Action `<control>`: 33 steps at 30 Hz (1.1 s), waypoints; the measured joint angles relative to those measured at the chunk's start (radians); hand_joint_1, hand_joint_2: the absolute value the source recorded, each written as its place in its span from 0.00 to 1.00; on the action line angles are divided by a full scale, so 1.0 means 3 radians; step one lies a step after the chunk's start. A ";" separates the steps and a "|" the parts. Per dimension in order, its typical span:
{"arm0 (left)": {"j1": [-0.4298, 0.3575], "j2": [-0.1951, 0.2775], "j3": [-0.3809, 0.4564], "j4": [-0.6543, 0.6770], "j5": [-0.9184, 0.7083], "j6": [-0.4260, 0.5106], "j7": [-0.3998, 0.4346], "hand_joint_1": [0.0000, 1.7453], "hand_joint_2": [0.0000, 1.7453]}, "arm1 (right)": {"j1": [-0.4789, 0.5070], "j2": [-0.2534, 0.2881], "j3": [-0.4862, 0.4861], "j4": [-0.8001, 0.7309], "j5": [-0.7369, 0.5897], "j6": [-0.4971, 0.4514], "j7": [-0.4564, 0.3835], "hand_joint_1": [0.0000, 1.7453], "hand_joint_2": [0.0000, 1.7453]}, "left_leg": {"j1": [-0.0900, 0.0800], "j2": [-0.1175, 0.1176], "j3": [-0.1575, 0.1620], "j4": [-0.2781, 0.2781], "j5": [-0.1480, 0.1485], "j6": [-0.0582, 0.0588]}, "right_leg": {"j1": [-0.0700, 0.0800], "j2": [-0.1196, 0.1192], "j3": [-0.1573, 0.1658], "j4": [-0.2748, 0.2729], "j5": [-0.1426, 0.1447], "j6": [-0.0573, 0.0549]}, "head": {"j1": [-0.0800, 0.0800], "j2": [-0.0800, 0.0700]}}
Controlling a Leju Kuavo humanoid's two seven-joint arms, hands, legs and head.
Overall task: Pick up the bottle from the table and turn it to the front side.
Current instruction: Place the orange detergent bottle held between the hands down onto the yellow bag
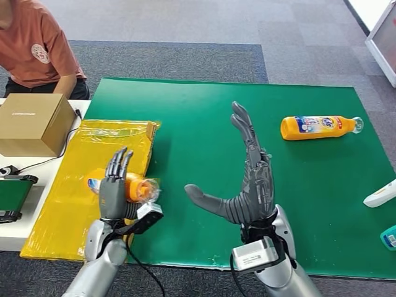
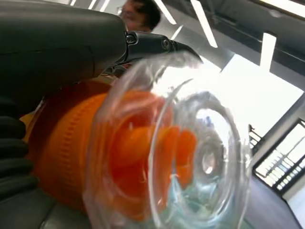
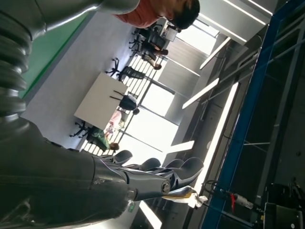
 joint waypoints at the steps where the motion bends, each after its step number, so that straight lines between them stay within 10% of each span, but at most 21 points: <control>1: 0.0022 0.0007 -0.0040 -0.0085 0.0187 -0.0021 0.0027 0.00 0.00 | 0.0010 -0.0004 0.0000 -0.0005 0.0017 -0.0005 0.0002 0.00 1.00 | 0.0000 0.0000 0.0000 0.0000 0.0000 0.0000 | 0.0000 0.0000 0.0000 0.0000 0.0000 0.0000 | 0.0000 0.0000; 5: 0.0130 0.0046 -0.0180 -0.0486 0.0915 -0.0251 0.0073 0.00 1.00 | 0.0069 -0.0016 -0.0004 -0.0039 0.0085 -0.0028 0.0010 0.00 1.00 | 0.0000 0.0000 0.0000 0.0000 0.0000 0.0000 | 0.0000 0.0000 0.0000 0.0000 0.0000 0.0000 | 0.0000 0.0000; 12: 0.0256 0.0137 -0.0282 -0.1114 0.1624 -0.0814 0.0281 0.00 1.00 | 0.0157 -0.0033 -0.0015 -0.0096 0.0145 -0.0085 0.0000 0.00 1.00 | 0.0000 0.0000 0.0000 0.0000 0.0000 0.0000 | 0.0000 -0.0001 -0.0001 0.0000 -0.0001 0.0000 | 0.0000 0.0000; 17: 0.0177 0.0278 -0.0360 -0.1063 0.0909 -0.1260 0.1005 0.07 1.00 | 0.0188 -0.0036 -0.0037 -0.0151 0.0188 -0.0072 -0.0029 0.00 1.00 | 0.0000 0.0000 0.0000 0.0000 0.0000 0.0000 | 0.0000 -0.0001 -0.0003 0.0000 0.0000 0.0000 | 0.0000 0.0000; 21: -0.0025 0.0365 -0.0493 -0.0725 -0.0197 -0.1380 0.1489 1.00 1.00 | 0.0189 -0.0034 -0.0081 -0.0231 0.0221 0.0036 -0.0027 0.00 1.00 | 0.0000 0.0000 0.0000 0.0000 0.0001 0.0001 | 0.0000 0.0000 -0.0002 0.0000 0.0003 -0.0001 | 0.0000 0.0000; 33: -0.0494 0.0408 -0.0757 0.0219 -0.1522 -0.1486 0.1832 1.00 1.00 | 0.0187 -0.0024 -0.0130 -0.0375 0.0232 0.0207 -0.0036 0.00 1.00 | 0.0000 -0.0003 0.0007 -0.0001 0.0002 0.0001 | 0.0000 -0.0003 0.0008 0.0000 0.0001 0.0000 | 0.0000 0.0000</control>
